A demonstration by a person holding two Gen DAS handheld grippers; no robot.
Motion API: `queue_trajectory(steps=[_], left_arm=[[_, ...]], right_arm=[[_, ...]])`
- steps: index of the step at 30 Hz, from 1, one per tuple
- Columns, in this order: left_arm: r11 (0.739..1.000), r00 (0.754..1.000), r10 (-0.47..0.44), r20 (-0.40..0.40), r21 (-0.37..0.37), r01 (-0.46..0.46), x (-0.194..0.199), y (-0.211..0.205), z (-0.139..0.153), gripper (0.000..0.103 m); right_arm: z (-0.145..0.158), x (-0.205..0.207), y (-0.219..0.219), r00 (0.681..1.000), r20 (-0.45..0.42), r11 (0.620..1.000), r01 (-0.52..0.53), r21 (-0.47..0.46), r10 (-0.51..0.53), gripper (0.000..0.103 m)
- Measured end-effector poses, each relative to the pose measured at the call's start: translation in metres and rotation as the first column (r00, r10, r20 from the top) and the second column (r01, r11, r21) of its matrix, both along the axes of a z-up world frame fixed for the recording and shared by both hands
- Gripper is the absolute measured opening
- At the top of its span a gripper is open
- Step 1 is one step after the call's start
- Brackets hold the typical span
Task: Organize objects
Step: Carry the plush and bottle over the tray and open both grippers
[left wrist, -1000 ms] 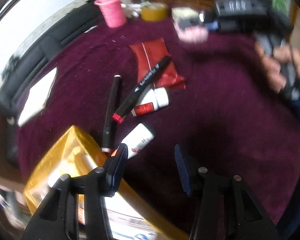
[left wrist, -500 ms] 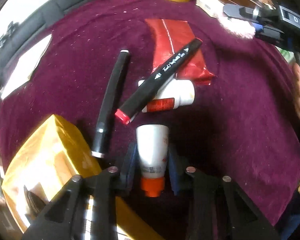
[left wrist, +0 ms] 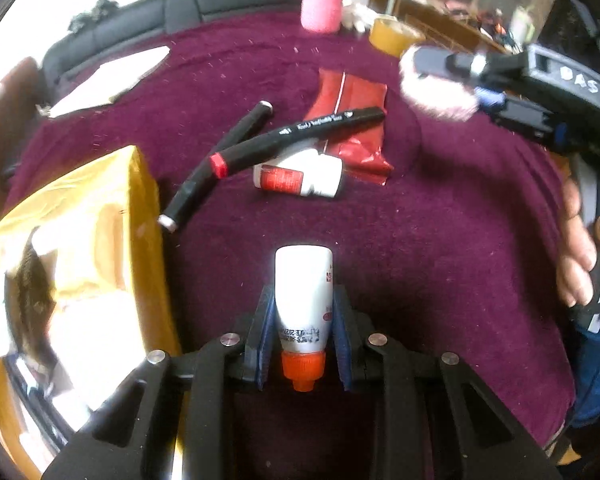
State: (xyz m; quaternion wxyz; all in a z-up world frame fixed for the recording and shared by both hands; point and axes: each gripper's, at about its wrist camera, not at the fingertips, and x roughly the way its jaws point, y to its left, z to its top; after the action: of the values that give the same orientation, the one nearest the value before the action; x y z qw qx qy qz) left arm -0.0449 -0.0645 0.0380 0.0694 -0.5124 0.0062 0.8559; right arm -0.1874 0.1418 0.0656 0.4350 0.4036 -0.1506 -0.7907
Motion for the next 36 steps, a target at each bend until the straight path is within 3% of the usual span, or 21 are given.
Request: queue_trajectory(steps=[11, 18, 26, 36], left_arm=[[0.998, 0.992, 0.033, -0.124, 0.054, -0.027, 0.047, 0.001, 0.028, 0.023], [0.993, 0.982, 0.055, -0.178, 0.109, -0.036, 0.072, -0.020, 0.047, 0.023], [0.980, 0.965, 0.125, -0.232, 0.178, -0.084, 0.102, -0.065, 0.060, 0.023], [0.945, 0.925, 0.290, -0.245, 0.227, -0.236, 0.129, -0.147, 0.053, 0.023]], right_arm=[[0.006, 0.019, -0.016, 0.995, -0.076, 0.998, -0.065, 0.020, 0.066, 0.023], [0.005, 0.029, -0.027, 0.997, -0.009, 0.997, -0.079, 0.009, 0.079, 0.023], [0.013, 0.075, -0.054, 0.990, -0.010, 0.990, -0.142, -0.010, 0.142, 0.023], [0.005, 0.124, -0.107, 0.970, -0.002, 0.970, -0.244, -0.008, 0.244, 0.023]])
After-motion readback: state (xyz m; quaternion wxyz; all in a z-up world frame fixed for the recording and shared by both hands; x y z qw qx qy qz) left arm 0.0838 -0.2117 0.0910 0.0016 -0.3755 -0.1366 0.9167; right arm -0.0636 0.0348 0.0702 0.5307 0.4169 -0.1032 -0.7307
